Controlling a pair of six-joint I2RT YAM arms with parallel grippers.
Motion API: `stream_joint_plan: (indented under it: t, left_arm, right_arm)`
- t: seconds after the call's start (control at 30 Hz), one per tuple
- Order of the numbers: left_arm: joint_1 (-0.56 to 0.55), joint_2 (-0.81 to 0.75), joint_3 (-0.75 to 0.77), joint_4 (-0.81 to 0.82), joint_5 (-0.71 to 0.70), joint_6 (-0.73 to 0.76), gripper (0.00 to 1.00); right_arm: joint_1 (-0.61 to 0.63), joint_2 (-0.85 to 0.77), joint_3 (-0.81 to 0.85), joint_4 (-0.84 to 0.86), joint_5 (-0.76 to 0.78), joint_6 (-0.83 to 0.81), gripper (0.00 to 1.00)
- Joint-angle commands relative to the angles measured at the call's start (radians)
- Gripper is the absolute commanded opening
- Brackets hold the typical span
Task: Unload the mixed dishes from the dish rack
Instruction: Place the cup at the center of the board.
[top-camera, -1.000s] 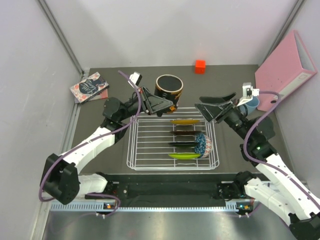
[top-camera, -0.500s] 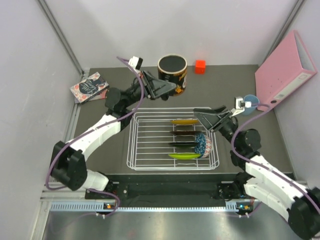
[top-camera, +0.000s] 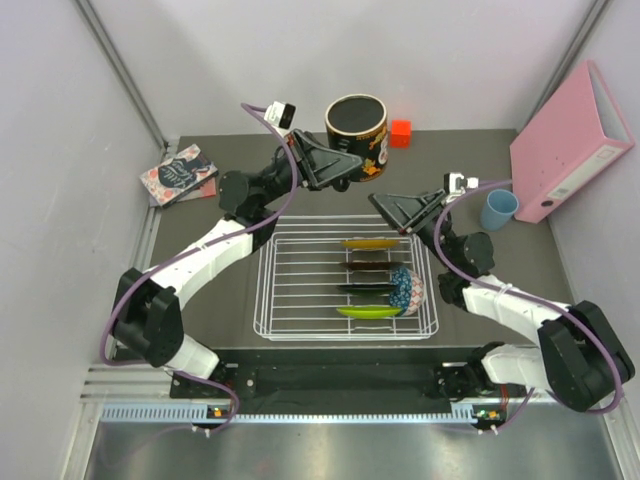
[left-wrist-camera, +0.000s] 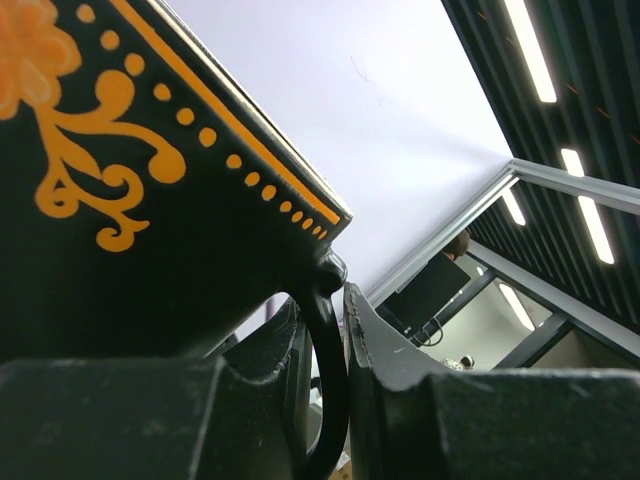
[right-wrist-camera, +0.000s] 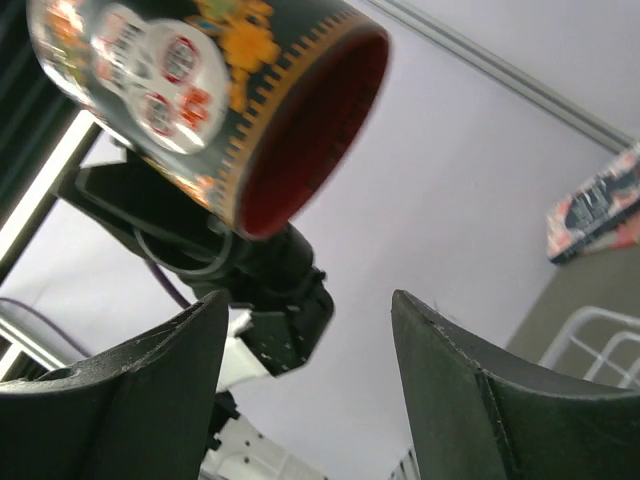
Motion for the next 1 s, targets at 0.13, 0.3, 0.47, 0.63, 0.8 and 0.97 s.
stream_joint_plan:
  t: [0.13,0.3,0.47,0.63,0.8,0.97]
  left_arm:
    - [0.000,-0.045,0.055,0.232,-0.040,0.028,0.00]
    - [-0.002,-0.031,0.065,0.253,-0.036,0.004,0.00]
    - [-0.013,-0.041,0.035,0.261,-0.040,0.004,0.00]
    - [-0.013,-0.044,0.009,0.272,-0.040,0.001,0.00]
    - [-0.028,-0.038,-0.008,0.286,-0.043,-0.002,0.00]
    - [-0.049,-0.033,-0.035,0.301,-0.043,-0.007,0.00]
  right_arm:
    - [-0.037,-0.003,0.047,0.501,0.034,-0.013,0.67]
    - [-0.037,0.028,0.085,0.503,0.029,-0.018,0.67]
    - [-0.037,0.078,0.148,0.504,0.031,-0.029,0.67]
    - [-0.037,0.086,0.214,0.506,0.006,-0.044,0.67]
    - [-0.037,0.106,0.248,0.507,0.004,-0.043,0.66]
    - [-0.034,0.127,0.286,0.507,-0.009,-0.041,0.65]
